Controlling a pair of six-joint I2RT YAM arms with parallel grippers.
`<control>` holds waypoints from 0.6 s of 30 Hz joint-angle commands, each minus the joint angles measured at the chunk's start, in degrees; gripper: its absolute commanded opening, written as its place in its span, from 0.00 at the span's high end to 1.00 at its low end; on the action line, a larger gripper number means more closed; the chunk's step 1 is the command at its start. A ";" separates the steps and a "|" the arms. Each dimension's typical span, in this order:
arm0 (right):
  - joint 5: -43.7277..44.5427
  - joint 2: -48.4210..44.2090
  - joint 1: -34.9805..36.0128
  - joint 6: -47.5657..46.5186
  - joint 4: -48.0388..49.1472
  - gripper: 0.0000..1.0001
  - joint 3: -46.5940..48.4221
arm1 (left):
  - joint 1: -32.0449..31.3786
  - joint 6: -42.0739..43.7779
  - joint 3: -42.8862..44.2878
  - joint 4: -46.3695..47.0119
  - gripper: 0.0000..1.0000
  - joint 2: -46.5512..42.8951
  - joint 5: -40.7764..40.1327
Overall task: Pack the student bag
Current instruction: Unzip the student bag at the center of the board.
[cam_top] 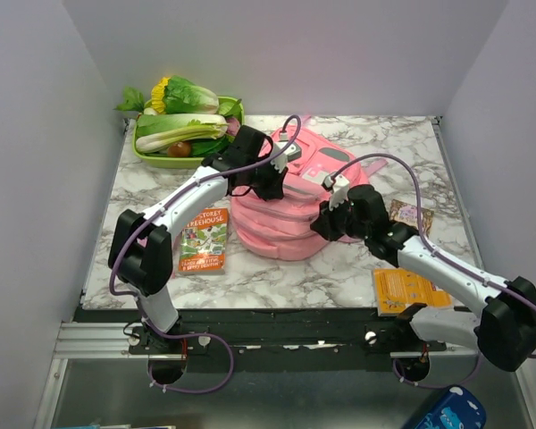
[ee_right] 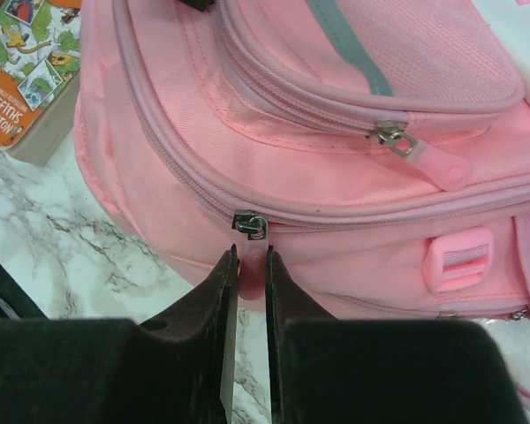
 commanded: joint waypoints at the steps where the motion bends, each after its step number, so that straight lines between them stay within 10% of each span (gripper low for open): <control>1: 3.37 1.45 5.70 4.54 -2.41 0.99 5.31 | -2.43 -3.34 3.48 4.62 1.00 1.96 -7.32; 18: 24.80 9.38 13.54 12.64 -3.02 0.99 7.26 | -3.93 -5.10 1.81 6.90 1.00 -1.02 -11.19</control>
